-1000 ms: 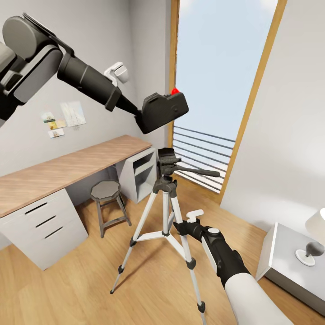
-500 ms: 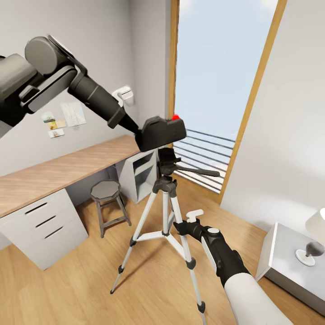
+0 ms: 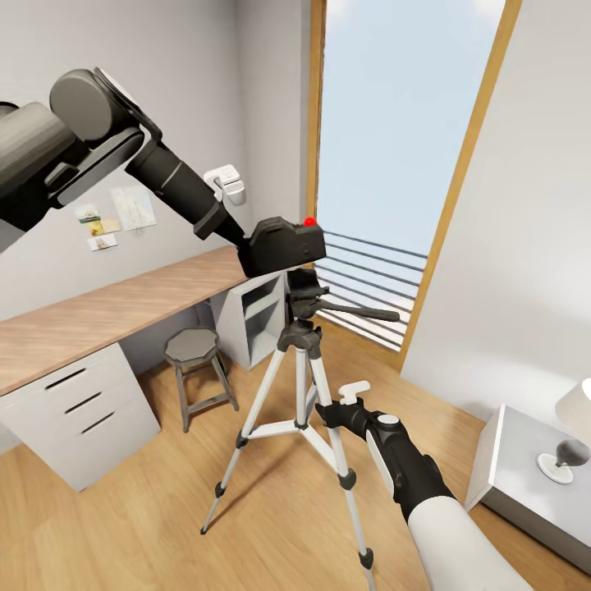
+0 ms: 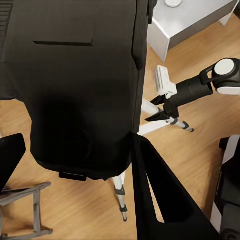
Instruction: Attach the digital camera to the camera tripod in the bedroom.
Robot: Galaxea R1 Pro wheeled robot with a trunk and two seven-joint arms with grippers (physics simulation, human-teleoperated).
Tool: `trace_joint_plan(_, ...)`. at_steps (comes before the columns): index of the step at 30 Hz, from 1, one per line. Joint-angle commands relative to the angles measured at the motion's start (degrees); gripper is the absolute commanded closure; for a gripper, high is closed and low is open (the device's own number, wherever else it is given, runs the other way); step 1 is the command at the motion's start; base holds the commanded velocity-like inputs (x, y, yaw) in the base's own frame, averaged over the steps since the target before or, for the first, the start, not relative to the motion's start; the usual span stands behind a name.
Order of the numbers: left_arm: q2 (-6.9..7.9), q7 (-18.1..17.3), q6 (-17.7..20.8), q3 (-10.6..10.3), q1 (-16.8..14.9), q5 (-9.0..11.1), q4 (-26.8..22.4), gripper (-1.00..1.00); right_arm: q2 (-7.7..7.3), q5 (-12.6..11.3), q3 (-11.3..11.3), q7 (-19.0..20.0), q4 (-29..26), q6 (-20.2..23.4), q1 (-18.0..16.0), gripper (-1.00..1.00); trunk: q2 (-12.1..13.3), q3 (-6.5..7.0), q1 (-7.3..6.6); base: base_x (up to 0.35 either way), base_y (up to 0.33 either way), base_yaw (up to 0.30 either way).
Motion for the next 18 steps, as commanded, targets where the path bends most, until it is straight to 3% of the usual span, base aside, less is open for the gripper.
trace_joint_plan(1, 0.06, 0.07, 0.15, -0.13, -0.14, 0.03, -0.09, 1.0, 0.02, 4.48, -0.06, 0.24, 0.73, 0.18, -0.03, 1.0, -0.1, -0.14, 0.05, 0.0, 0.0, 0.0)
trace_joint_plan(13, 0.06, 0.15, 0.15, 0.53, -0.14, -0.02, -0.34, 1.0, 0.03, 4.48, -0.06, 0.23, 0.63, 0.2, -0.03, 1.0, -0.1, -0.14, 0.05, 0.0, 0.0, 0.0)
trace_joint_plan(18, 0.17, 0.15, 0.15, 6.25, -0.14, 0.35, -1.52, 1.0, 0.04, 4.47, -0.06, 0.26, 0.69, 0.21, -0.03, 1.0, -0.1, -0.14, 0.05, 0.0, 0.0, 0.0)
